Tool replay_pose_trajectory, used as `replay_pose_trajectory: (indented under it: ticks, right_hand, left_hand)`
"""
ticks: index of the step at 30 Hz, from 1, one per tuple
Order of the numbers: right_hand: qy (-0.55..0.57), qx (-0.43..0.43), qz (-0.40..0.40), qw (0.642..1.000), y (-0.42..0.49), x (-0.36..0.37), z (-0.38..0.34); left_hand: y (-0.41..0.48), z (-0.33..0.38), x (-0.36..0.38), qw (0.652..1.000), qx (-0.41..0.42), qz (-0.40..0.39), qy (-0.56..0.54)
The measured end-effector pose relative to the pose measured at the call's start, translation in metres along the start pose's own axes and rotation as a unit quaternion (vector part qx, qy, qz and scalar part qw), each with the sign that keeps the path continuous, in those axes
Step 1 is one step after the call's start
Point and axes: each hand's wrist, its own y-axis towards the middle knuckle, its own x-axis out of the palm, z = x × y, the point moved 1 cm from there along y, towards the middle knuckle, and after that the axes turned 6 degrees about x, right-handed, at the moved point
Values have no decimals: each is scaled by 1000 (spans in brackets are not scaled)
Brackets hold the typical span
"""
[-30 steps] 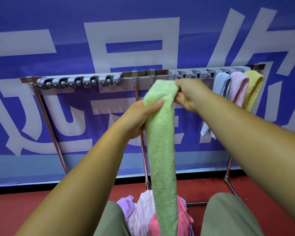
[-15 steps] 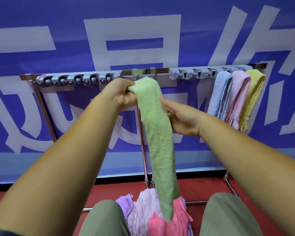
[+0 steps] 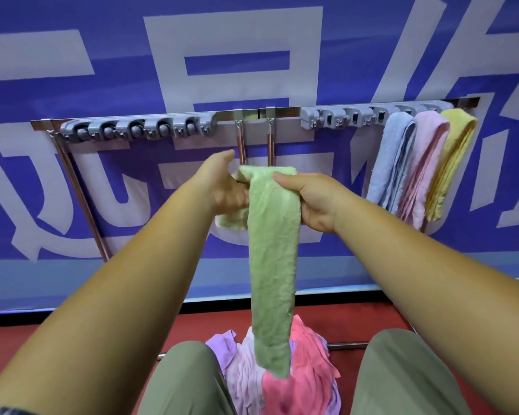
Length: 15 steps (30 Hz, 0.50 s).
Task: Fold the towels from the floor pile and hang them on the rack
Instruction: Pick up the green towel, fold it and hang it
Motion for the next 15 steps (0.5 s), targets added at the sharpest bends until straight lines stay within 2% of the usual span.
replay_pose_trajectory:
  ticks: [4, 8, 12, 15]
  right_hand:
    - [67, 24, 57, 996, 16, -5, 3]
    - [110, 34, 89, 989, 25, -14, 7]
    - [152, 17, 115, 982, 29, -29, 8]
    - [184, 8, 141, 973, 32, -40, 11]
  left_hand:
    - [-1, -43, -23, 982, -67, -60, 167]
    - [-8, -83, -34, 949, -18, -88, 304]
    - [9, -114, -54, 934, 49, -79, 346]
    - [24, -125, -59, 938, 94, -91, 321]
